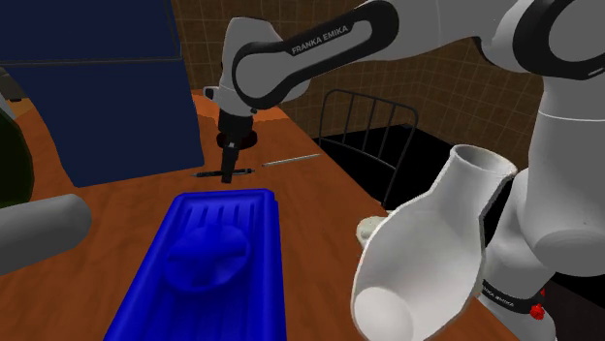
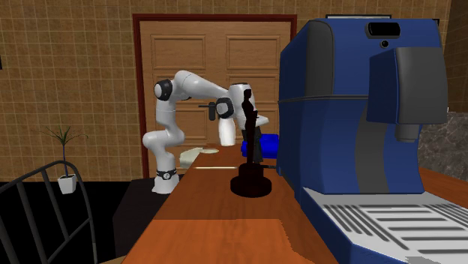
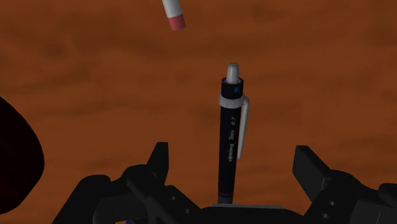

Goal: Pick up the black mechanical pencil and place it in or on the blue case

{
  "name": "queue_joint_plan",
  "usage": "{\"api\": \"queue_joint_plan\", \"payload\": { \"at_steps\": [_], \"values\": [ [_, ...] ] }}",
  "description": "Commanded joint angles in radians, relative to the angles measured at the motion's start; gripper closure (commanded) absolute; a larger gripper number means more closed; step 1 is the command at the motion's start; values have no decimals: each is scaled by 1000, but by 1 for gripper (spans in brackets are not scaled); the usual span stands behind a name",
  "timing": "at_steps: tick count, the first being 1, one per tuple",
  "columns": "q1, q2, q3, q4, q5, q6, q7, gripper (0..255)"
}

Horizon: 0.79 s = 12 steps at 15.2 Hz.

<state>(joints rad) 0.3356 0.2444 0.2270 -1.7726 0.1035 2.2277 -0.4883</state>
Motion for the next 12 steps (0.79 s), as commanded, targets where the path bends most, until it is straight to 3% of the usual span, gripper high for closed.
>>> {"api": "queue_joint_plan", "payload": {
  "at_steps": [1, 4, 5, 12],
  "values": [
    [0, 1, 0, 0, 0, 1, 0, 0],
    [0, 1, 0, 0, 0, 1, 0, 0],
    [0, 1, 0, 0, 0, 1, 0, 255],
    [0, 3, 0, 0, 0, 3, -1, 255]
  ]
}}
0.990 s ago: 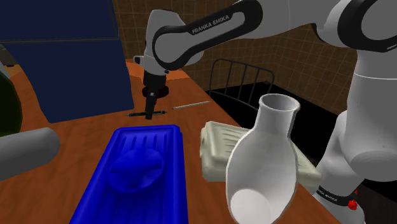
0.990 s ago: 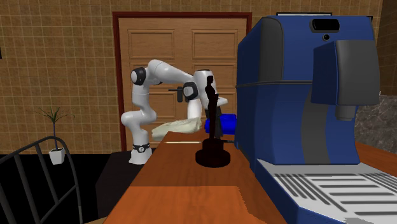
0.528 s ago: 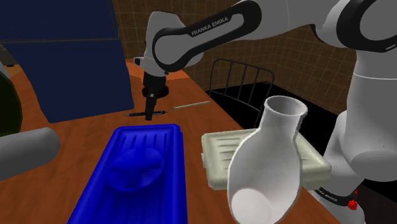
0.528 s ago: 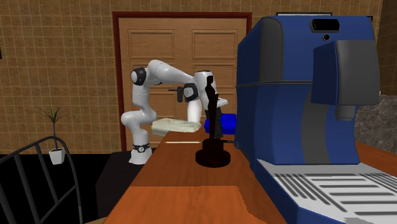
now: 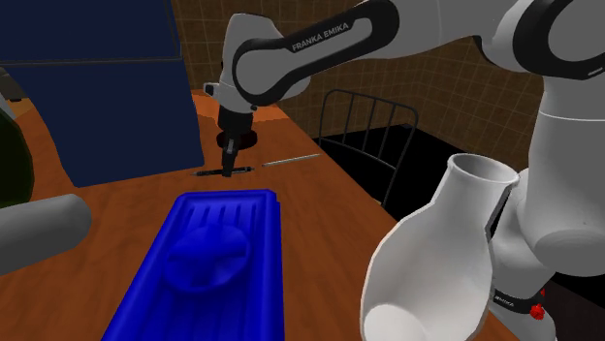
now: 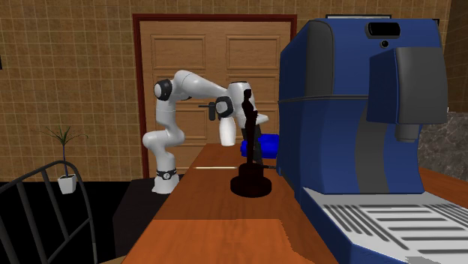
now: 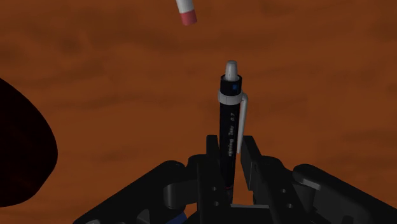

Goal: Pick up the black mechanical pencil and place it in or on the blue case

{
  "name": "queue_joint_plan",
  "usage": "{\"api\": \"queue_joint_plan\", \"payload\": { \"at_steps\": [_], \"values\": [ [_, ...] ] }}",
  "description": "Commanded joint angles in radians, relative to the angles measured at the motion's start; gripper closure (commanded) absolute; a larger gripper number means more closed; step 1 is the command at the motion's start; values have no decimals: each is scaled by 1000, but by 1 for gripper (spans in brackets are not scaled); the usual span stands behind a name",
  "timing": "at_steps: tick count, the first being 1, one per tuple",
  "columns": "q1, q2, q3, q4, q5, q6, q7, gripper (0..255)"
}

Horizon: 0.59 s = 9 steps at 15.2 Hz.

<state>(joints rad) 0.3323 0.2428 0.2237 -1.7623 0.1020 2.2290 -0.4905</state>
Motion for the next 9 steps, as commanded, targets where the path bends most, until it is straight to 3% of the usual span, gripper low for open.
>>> {"api": "queue_joint_plan", "payload": {
  "at_steps": [1, 9],
  "values": [
    [1, 8, 2, -2, 1, -4, -2, 255],
    [2, -20, 3, 54, 1, -86, 11, 255]
  ]
}}
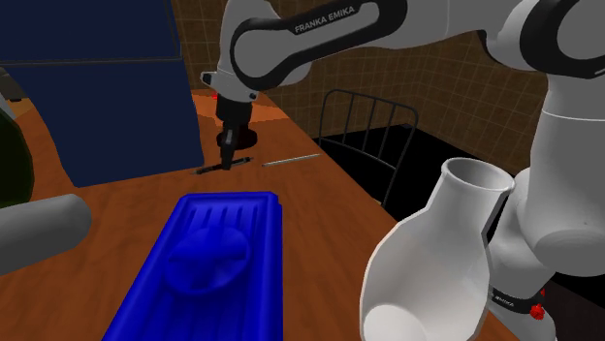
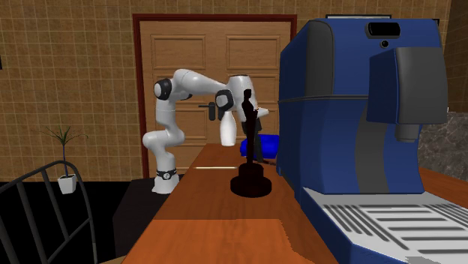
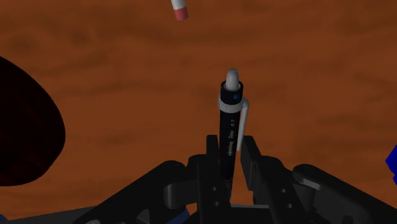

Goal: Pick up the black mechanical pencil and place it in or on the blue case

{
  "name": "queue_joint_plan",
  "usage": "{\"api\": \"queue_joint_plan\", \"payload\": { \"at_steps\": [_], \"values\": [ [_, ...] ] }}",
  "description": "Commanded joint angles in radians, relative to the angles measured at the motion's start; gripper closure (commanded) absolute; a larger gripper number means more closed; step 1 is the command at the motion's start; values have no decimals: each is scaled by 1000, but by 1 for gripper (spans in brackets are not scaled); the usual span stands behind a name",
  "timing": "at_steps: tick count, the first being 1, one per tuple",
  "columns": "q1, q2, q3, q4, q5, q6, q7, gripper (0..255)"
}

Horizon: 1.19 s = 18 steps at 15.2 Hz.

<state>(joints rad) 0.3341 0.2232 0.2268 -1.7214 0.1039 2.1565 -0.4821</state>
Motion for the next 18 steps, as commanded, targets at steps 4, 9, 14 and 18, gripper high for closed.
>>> {"api": "queue_joint_plan", "payload": {
  "at_steps": [4, 9, 14, 18],
  "values": [
    [0, -9, 0, 56, -2, -65, 8, 255],
    [1, -14, 0, 116, -4, -129, 16, 255],
    [1, -14, 0, 184, -8, -196, 24, 255],
    [3, -8, 1, 245, -11, -251, 31, 255]
  ]
}}
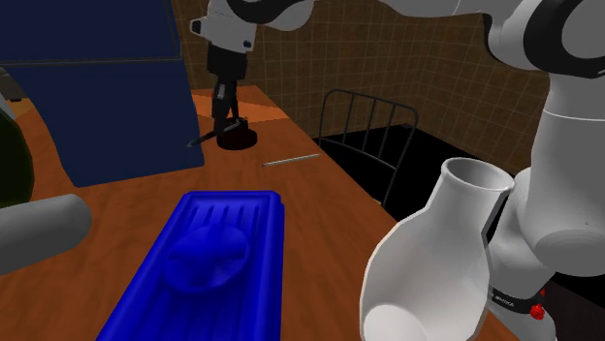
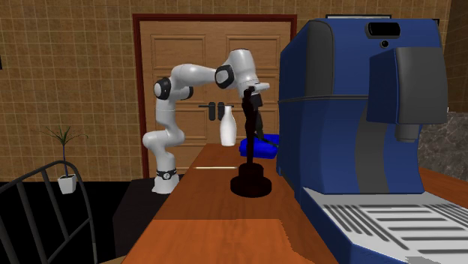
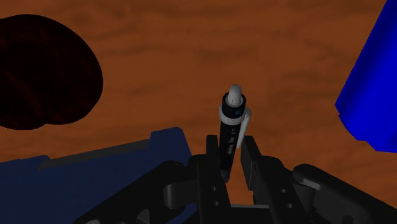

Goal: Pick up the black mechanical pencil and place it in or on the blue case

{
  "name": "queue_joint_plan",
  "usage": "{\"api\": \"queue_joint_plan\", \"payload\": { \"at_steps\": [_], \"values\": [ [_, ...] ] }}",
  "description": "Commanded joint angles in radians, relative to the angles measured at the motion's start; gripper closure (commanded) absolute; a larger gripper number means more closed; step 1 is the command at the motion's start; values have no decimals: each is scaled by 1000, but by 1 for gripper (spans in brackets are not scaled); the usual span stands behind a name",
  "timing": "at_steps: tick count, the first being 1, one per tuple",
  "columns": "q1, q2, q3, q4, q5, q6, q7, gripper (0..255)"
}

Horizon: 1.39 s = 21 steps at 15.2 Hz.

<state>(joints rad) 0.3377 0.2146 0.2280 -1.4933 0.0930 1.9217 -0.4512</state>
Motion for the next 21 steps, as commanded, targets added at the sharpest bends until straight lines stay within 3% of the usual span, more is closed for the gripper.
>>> {"api": "queue_joint_plan", "payload": {
  "at_steps": [1, 8, 14, 21],
  "values": [
    [0, 2, 0, 33, -1, -31, 2, 255],
    [4, 23, 0, 148, -10, -125, 15, 255],
    [57, -120, 42, -39, -3, -66, 112, 255],
    [122, -237, 105, -178, -1, -28, 243, 255]
  ]
}}
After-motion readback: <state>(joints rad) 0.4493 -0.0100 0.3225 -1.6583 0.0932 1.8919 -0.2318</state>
